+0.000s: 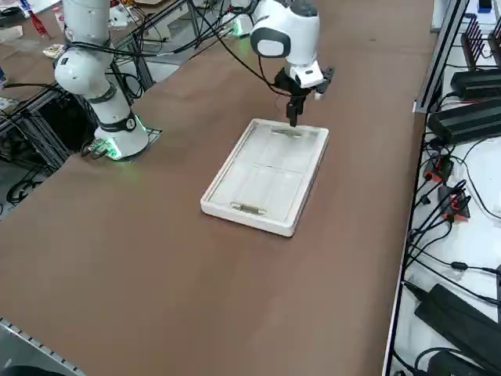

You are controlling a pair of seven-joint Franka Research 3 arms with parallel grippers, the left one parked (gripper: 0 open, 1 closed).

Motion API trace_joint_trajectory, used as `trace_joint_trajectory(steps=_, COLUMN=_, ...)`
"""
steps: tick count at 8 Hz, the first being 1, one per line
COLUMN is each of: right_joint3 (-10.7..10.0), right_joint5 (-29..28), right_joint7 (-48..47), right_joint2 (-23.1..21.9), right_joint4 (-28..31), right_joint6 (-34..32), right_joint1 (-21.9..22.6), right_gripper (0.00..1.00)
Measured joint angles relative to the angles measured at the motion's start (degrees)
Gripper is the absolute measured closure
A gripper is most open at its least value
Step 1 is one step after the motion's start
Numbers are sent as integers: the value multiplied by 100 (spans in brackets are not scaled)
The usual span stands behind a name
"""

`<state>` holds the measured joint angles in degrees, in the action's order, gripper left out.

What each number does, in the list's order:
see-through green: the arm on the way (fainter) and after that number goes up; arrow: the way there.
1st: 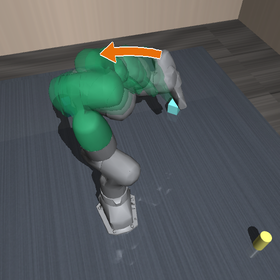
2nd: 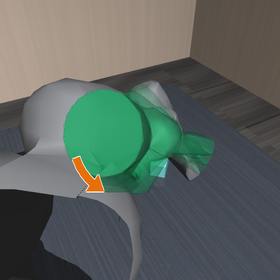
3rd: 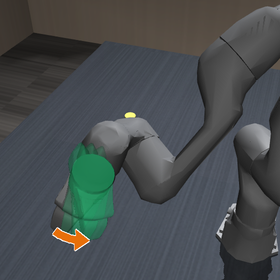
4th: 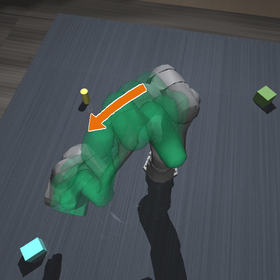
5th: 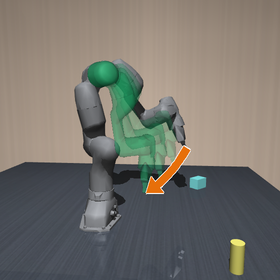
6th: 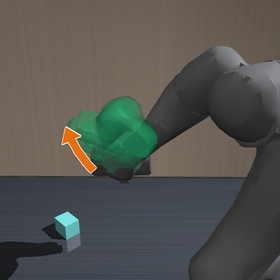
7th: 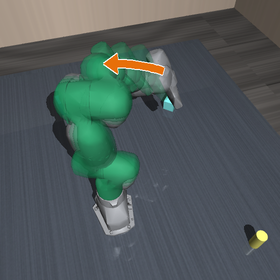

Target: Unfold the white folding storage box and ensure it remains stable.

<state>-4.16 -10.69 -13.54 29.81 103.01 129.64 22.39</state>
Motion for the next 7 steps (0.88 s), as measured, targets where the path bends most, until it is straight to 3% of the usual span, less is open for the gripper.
trace_joint_trajectory(steps=3, right_joint3=-9, right_joint5=-3, right_joint7=-23, right_joint2=110, right_joint4=-1, right_joint6=2, right_joint1=41, right_gripper=39)
trace_joint_trajectory(steps=7, right_joint3=-19, right_joint5=-3, right_joint7=-23, right_joint2=143, right_joint4=0, right_joint6=-8, right_joint1=41, right_gripper=39)
